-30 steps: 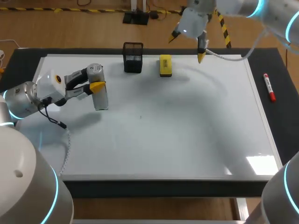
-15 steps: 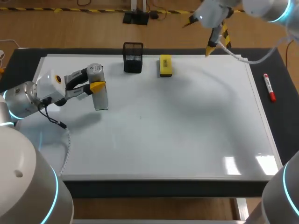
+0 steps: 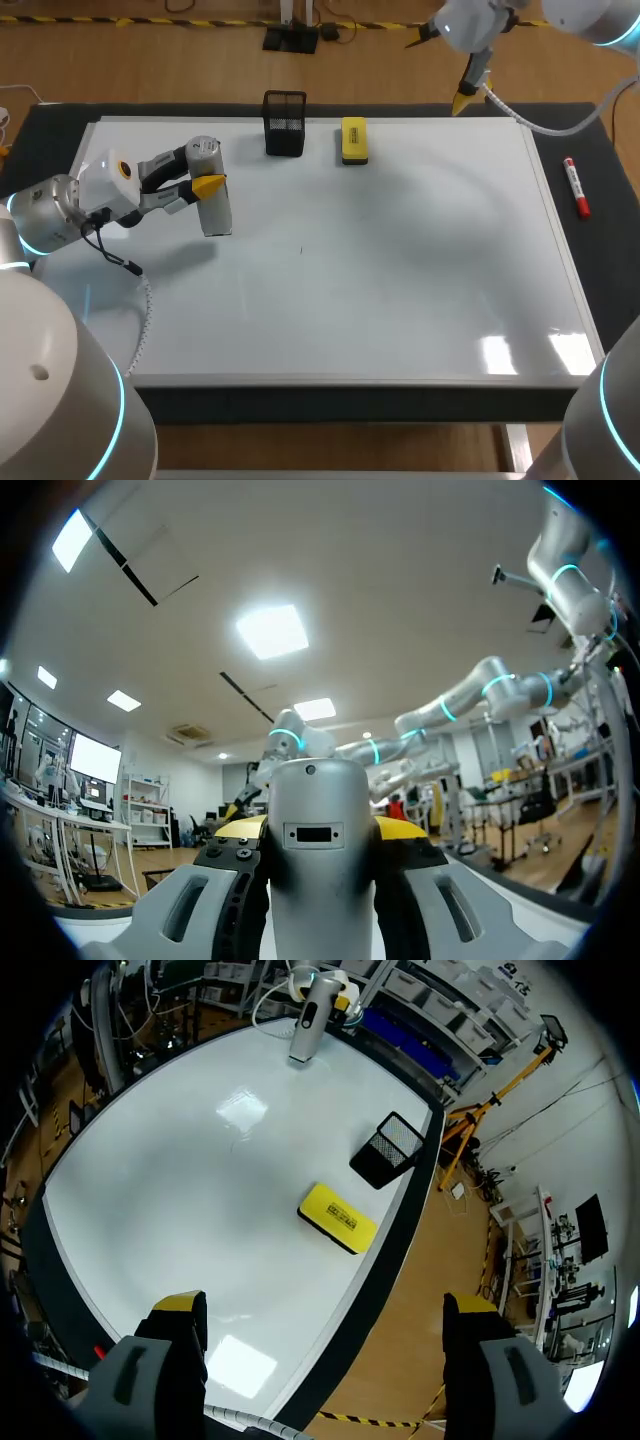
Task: Pick up the inspection probe, press it on each red-marked spot on the whiteboard one by one, put down the probe, pick up the eraser, and wipe off all the red marks.
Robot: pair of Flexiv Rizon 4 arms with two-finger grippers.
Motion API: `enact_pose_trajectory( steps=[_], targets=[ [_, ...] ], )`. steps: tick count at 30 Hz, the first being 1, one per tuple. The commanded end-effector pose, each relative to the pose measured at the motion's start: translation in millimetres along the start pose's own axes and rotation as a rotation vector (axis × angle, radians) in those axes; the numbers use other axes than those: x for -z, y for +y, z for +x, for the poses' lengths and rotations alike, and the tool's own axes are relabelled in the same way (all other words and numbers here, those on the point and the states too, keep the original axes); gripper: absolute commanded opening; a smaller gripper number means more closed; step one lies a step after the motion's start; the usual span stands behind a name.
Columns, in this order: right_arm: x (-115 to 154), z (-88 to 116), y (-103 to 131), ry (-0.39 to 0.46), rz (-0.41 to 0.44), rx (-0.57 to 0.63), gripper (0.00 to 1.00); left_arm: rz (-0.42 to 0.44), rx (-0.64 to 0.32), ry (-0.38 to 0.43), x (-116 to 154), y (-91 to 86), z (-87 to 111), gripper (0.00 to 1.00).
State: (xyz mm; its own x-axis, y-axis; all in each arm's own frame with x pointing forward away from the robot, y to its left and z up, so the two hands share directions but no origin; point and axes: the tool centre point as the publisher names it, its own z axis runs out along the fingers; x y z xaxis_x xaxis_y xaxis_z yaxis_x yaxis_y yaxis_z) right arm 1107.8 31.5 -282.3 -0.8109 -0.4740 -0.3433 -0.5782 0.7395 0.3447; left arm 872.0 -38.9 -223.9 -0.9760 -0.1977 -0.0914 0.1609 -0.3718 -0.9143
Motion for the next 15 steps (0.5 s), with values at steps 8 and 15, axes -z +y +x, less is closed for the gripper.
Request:
enact_pose_trajectory(
  steps=[8,15],
  targets=[
    [1,0,-1,0.003,0.003,0.002,1.00,0.000,-0.001,-0.001,0,-1.3,0.7,0.00],
    [1,0,-1,0.003,0.003,0.002,1.00,-0.011,0.012,-0.001,-5,1.7,-12.1,0.00]
  ],
)
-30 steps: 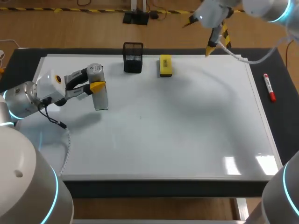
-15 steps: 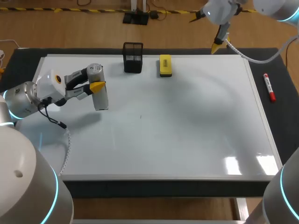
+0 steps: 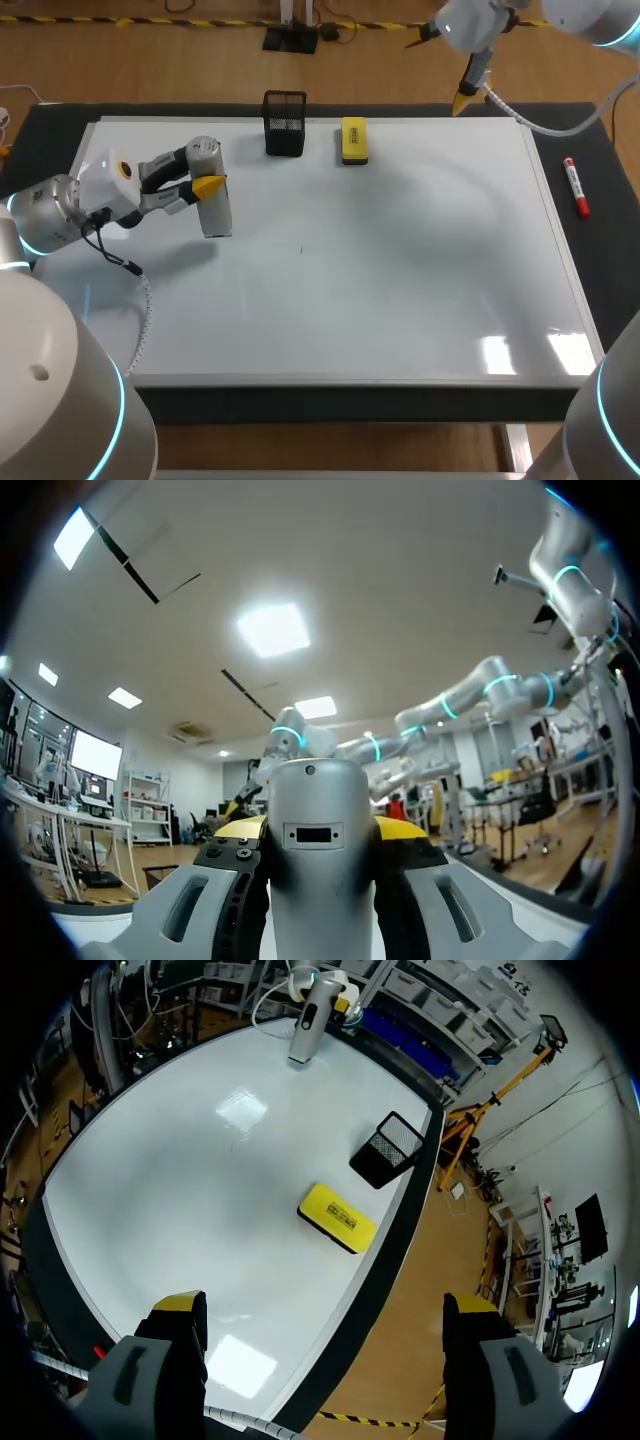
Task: Pick up the inspection probe, press it on each red-marked spot on the whiteboard one by one, put down the probe, pick up the eraser, and wipe off all the red marks.
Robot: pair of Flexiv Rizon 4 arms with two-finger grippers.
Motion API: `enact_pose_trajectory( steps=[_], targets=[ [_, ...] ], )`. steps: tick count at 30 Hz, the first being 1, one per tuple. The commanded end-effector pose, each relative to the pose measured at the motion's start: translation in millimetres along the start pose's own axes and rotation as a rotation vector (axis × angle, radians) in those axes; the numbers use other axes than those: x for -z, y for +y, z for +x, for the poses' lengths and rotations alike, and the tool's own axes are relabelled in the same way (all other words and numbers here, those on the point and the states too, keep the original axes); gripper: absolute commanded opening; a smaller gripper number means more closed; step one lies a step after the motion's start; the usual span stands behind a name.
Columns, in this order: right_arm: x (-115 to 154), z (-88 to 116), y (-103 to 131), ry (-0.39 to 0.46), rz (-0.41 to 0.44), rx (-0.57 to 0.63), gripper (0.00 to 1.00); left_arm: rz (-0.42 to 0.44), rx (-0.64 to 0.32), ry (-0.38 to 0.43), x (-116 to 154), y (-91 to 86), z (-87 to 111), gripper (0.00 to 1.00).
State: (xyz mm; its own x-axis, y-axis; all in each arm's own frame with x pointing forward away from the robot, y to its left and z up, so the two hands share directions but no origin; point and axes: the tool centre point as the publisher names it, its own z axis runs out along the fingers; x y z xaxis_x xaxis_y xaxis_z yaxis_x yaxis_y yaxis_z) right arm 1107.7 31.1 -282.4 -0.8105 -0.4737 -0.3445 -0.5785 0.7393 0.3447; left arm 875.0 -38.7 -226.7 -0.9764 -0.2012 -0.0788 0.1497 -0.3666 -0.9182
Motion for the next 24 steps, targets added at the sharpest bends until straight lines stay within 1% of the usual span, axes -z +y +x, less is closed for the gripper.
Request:
enact_pose_trajectory(
  steps=[1,3,5,6,7,8,9,11,14,16,17,20,24],
  targets=[
    [1,0,0,0.004,0.003,0.001,1.00,0.002,0.003,0.014,-8,-2.5,-14.0,0.00],
    [1,0,0,0.004,0.003,0.001,1.00,-0.003,-0.004,0.031,-14,-4.8,-24.7,0.00],
    [1,0,0,0.004,0.003,0.001,1.00,0.026,0.006,0.051,-20,-9.0,-37.4,0.00],
    [1,0,0,0.004,0.003,0.001,1.00,0.014,-0.003,0.064,-23,-11.1,-44.3,0.00],
    [1,0,0,0.004,0.003,0.001,1.00,0.027,0.000,0.080,-27,-13.7,-51.3,0.00],
    [1,0,0,0.004,0.003,0.001,1.00,0.037,0.002,0.089,-30,-16.9,-58.4,0.00],
    [1,0,0,0.004,0.003,0.001,1.00,0.025,-0.011,0.099,-34,-20.0,-65.2,0.00],
    [1,0,0,0.004,0.003,0.001,1.00,0.045,-0.014,0.121,-42,-27.8,-78.5,0.00],
    [1,0,0,0.004,0.003,0.001,1.00,0.054,-0.032,0.152,-54,-39.0,-96.1,0.00],
    [1,0,0,0.004,0.003,0.001,1.00,0.050,-0.043,0.172,-62,-44.9,-108.2,0.00],
    [1,0,0,0.004,0.003,0.001,1.00,0.064,-0.039,0.183,-66,-47.7,-114.8,0.00],
    [1,0,0,0.004,0.003,0.001,1.00,0.072,-0.037,0.215,-80,-54.2,-129.2,0.00],
    [1,0,0,0.004,0.003,0.001,1.00,0.107,-0.030,0.253,-99,-62.1,-146.1,0.00]
  ],
)
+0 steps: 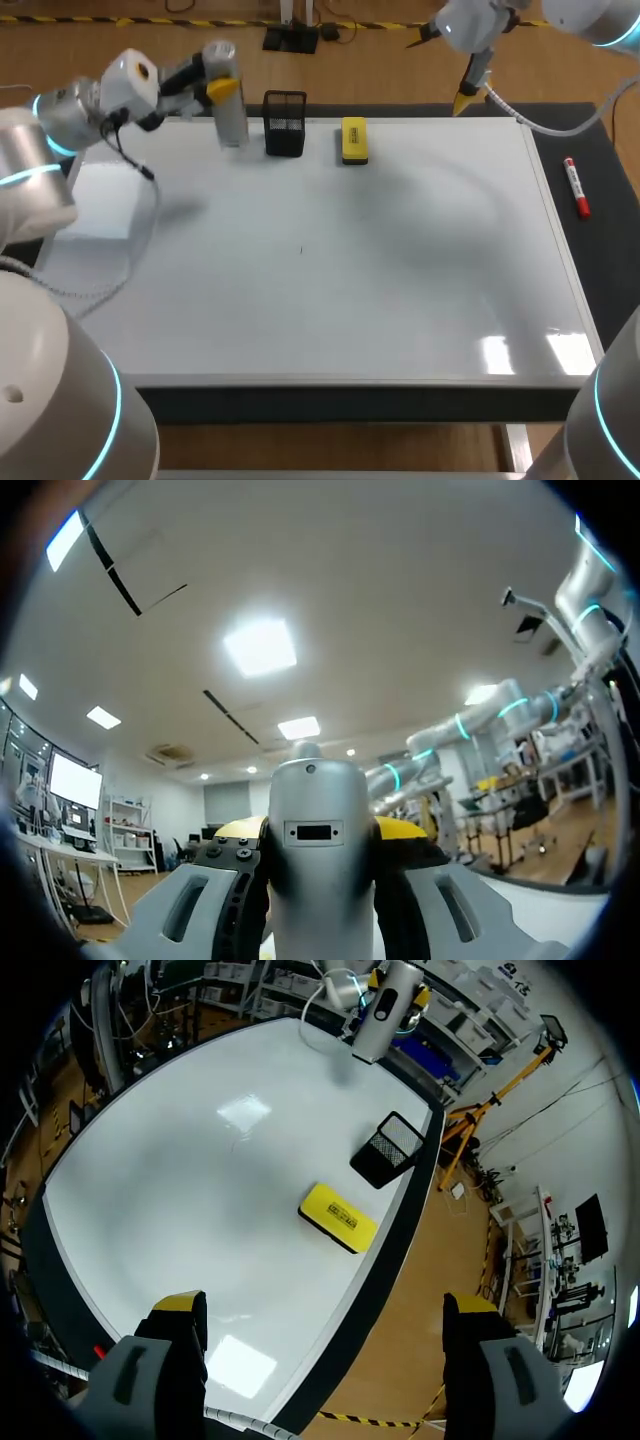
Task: Pick up the inspection probe, press it on each red-marked spot on the whiteboard one by one, put down the probe, pick up the eraser, and wipe off all the red marks.
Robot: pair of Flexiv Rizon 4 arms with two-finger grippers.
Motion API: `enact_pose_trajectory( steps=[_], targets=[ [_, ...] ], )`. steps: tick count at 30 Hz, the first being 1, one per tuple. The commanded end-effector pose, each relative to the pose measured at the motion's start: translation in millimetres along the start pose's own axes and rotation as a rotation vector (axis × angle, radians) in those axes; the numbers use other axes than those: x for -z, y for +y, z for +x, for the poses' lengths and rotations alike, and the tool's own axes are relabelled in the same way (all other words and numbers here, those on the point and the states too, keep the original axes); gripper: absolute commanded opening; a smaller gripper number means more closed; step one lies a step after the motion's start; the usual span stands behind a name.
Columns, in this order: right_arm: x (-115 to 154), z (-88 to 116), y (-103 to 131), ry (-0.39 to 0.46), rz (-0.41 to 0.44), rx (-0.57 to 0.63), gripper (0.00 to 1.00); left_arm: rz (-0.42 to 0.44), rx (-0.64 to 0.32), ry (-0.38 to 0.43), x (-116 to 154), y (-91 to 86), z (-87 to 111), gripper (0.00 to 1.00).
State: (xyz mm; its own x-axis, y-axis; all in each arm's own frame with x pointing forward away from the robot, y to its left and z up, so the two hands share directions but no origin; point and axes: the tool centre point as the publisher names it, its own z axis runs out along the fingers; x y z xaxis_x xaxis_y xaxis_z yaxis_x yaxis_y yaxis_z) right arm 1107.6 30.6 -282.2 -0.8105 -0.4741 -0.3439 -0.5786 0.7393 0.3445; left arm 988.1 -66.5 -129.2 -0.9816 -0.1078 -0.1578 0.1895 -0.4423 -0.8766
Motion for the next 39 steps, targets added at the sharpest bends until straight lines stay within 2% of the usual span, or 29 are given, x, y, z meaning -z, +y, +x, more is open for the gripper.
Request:
enact_pose_trajectory(
  steps=[1,7,16,30,39],
  targets=[
    [1,0,0,0.004,0.003,0.001,1.00,0.029,0.011,0.143,-17,2.0,-39.1,0.00],
    [1,0,0,0.004,0.003,0.001,1.00,0.055,0.045,0.226,-37,5.7,-60.2,0.00],
    [1,0,0,0.004,0.003,0.001,1.00,0.058,0.083,0.279,-52,21.5,-78.0,0.00],
    [1,0,0,0.004,0.003,0.001,1.00,0.053,0.111,0.263,-55,58.7,-95.6,0.00],
    [1,0,0,0.004,0.003,0.001,1.00,0.049,0.096,0.245,-53,78.0,-103.9,0.00]
  ],
)
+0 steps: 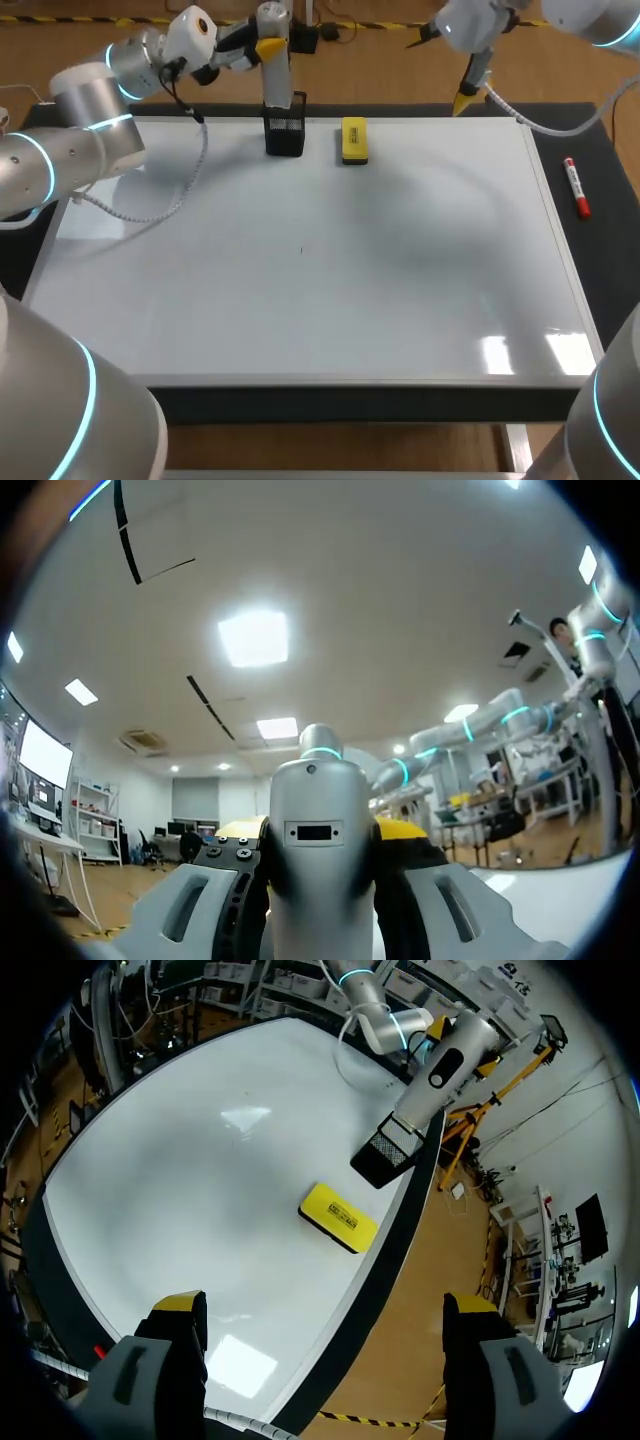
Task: Pick up the inspection probe, press it on each red-marked spot on the whiteboard one by one, put down the probe, pick up the eraser, and wipe off all the red marks.
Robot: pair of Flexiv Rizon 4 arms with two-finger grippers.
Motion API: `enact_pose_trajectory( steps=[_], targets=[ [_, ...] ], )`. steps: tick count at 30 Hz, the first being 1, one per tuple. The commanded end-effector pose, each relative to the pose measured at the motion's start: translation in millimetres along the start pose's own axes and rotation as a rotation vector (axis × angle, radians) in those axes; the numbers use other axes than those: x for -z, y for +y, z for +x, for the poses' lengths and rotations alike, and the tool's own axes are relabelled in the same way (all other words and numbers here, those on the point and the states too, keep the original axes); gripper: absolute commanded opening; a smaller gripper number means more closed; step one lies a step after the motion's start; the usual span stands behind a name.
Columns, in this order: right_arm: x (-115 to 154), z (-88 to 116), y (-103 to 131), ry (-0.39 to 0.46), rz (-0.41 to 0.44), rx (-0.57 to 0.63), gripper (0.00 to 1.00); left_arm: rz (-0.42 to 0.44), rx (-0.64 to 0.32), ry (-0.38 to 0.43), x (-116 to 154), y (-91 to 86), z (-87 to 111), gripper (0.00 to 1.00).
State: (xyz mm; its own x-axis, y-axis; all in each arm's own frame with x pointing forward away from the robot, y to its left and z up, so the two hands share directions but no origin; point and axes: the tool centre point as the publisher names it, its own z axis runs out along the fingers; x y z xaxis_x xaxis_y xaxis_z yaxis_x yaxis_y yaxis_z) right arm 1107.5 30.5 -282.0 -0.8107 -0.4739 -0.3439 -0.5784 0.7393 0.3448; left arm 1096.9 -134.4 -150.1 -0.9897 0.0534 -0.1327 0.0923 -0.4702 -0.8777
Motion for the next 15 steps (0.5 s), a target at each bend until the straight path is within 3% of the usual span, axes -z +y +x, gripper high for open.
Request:
enact_pose_trajectory(
  steps=[1,15],
  targets=[
    [0,0,0,0.004,0.003,0.001,1.00,0.012,-0.001,0.113,2,10.5,-9.4,0.00],
    [0,0,0,0.004,0.003,0.001,1.00,0.010,0.004,0.088,9,28.6,-15.1,0.00]
  ],
)
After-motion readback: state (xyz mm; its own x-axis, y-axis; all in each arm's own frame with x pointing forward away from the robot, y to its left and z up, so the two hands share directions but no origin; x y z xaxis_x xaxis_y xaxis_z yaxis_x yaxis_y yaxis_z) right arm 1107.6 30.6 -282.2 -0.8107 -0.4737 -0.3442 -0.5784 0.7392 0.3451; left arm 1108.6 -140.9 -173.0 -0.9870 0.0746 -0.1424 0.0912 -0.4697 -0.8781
